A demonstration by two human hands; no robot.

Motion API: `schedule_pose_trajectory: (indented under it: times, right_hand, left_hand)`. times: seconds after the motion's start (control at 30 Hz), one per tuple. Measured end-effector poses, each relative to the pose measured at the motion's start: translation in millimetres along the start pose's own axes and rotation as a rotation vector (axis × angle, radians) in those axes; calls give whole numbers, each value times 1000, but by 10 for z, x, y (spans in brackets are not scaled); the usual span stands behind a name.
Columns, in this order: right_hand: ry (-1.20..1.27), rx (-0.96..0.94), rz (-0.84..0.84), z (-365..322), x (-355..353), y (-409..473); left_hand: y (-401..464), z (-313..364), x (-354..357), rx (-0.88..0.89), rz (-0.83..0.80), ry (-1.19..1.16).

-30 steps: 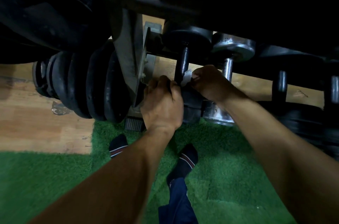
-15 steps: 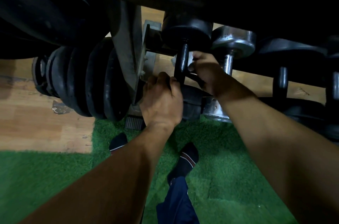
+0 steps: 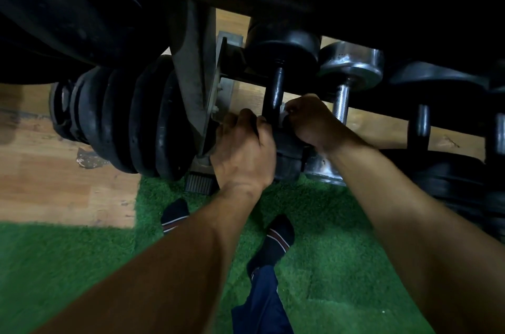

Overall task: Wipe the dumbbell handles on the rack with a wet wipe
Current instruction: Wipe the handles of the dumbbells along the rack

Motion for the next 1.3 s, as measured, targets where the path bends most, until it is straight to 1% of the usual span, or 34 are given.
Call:
schedule_pose_trajectory:
  times: [0.13,0.17,0.23,0.27,0.33,0.4,0.43,0.5,0.63,0.73,0.83,0.9,1.0,1.07,1.1,1.2,1.23,1.3]
  right_hand:
    - [14,-133,407,-51,-204,-94]
    - [-28,-186,473,-102,-239,-92]
    - [-160,-329,533,-289,-278,-61]
    - [-225,-403,526,-385,-274,-38]
    - [-379,-488,465,-491,-206,1]
    - [-594,-514,468,-537,-169,17]
    - [-665,-535,482,-558,-191,16]
    - [-739,-578,447,-616,-217,43]
    - [-926,-636,251,-718,-227,172]
    - [-1034,-605,117,-792,-212,246]
    - [-1192,-587,-112,-862,-108,281]
    - [-1212,-577,-254,-886,-36,265]
    - [-1127,-564,-406,-895,69,222]
    - [-1059,-534,-417,-895,75,214]
    - [-1035,-515,-371,-893,54,223]
    - [-1027,-504,-141,-881,-1,231]
    - [-1022,-511,-118,-857,18,217]
    - [-910,-493,-154,-789,87,185]
  left_hand:
    - [-10,13,-9,0,10,6]
    - [-14,21,-11,-6,9,9]
    - [-18,28,-17,-15,5,15]
    - [-20,28,-22,-14,6,19]
    - [-25,25,-30,-9,14,21]
    - [-37,24,-37,-10,20,22]
    - [-41,31,-36,-14,25,23]
    - [-57,28,-47,-38,34,22]
    - [-62,-6,-21,-118,41,-7]
    - [-67,-36,-16,-201,71,-54]
    - [-67,-74,5,-273,75,-75]
    - [-57,-113,43,-314,56,-107]
    - [-52,-163,69,-375,48,-161]
    - [-65,-162,54,-419,38,-174]
    - [-67,-158,47,-435,33,-173]
    - [-57,-151,33,-476,23,-166]
    - [-45,-155,40,-467,18,-146]
    - [-35,-157,90,-396,-33,-93]
Point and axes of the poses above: each hand's wrist, its own y-axis towards the middle knuckle, its own x-axis out of the palm, z = x × y, the point moved 5 cm from there along y, towards the middle knuckle, and after that the axes turned 4 degrees about -x, right-handed, at the moved point
